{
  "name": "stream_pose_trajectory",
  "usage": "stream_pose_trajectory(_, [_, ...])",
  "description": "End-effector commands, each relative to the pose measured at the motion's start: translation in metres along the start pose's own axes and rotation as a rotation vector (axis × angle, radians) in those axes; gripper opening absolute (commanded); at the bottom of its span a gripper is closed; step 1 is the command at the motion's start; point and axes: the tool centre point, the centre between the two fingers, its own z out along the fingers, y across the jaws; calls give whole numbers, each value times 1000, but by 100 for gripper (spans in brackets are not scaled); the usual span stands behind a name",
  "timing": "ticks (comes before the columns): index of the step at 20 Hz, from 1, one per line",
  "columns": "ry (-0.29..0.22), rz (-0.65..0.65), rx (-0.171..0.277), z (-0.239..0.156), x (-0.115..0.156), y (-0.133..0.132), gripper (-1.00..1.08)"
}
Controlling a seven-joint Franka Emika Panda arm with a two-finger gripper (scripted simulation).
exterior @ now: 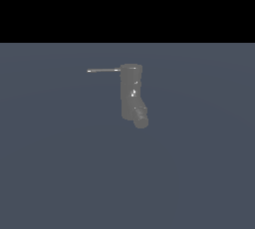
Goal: Turn on the faucet by rotating a designated handle.
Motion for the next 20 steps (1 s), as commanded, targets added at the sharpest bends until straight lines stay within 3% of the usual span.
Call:
stream_pose_trajectory(1, [1, 51, 0, 11, 7, -13, -100])
stream_pose_trajectory(20, [16, 405, -13, 89, 79, -86, -100])
